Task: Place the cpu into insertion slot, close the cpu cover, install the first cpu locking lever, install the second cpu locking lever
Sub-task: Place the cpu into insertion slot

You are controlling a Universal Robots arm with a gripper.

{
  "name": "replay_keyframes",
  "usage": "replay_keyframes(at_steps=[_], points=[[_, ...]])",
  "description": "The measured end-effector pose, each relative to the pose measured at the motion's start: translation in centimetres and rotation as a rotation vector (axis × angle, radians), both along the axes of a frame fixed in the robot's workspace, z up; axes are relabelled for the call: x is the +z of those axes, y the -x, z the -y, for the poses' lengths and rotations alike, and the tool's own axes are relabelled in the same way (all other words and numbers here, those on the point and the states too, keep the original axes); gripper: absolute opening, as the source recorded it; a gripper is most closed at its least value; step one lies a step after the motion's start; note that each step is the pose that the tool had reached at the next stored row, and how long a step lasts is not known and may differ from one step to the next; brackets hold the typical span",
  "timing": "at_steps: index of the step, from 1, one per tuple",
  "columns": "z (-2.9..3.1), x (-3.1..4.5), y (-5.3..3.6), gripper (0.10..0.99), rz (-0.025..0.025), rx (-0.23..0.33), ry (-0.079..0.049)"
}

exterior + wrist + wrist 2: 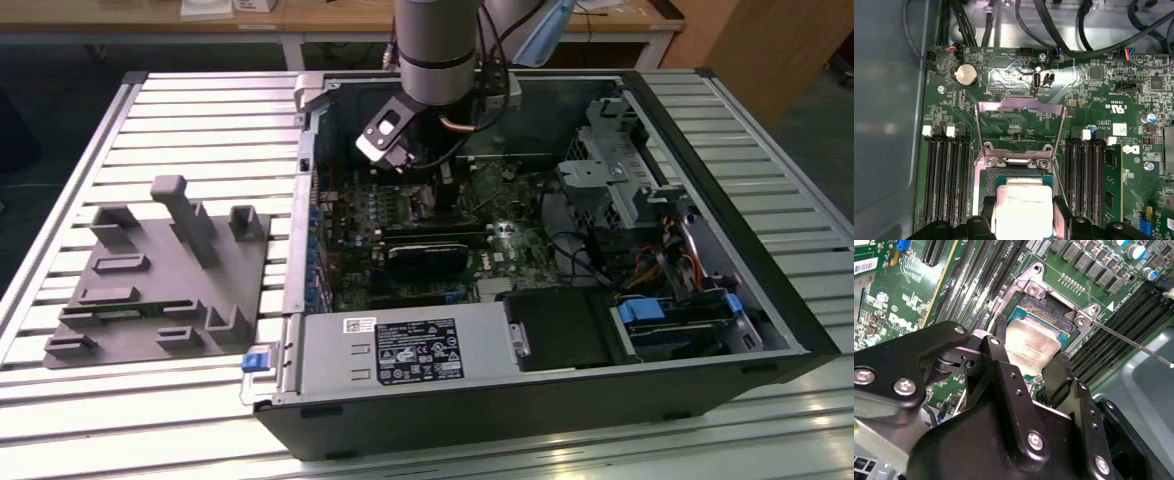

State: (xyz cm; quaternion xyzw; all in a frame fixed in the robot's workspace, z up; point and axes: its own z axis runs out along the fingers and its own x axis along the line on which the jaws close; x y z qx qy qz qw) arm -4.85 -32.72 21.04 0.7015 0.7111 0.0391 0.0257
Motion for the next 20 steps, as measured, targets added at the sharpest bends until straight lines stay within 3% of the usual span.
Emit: replay_keyframes(at_steps=[20], points=[[-0.18,-1.2,0.06,0.537,-0.0002,-0.02,-0.005]])
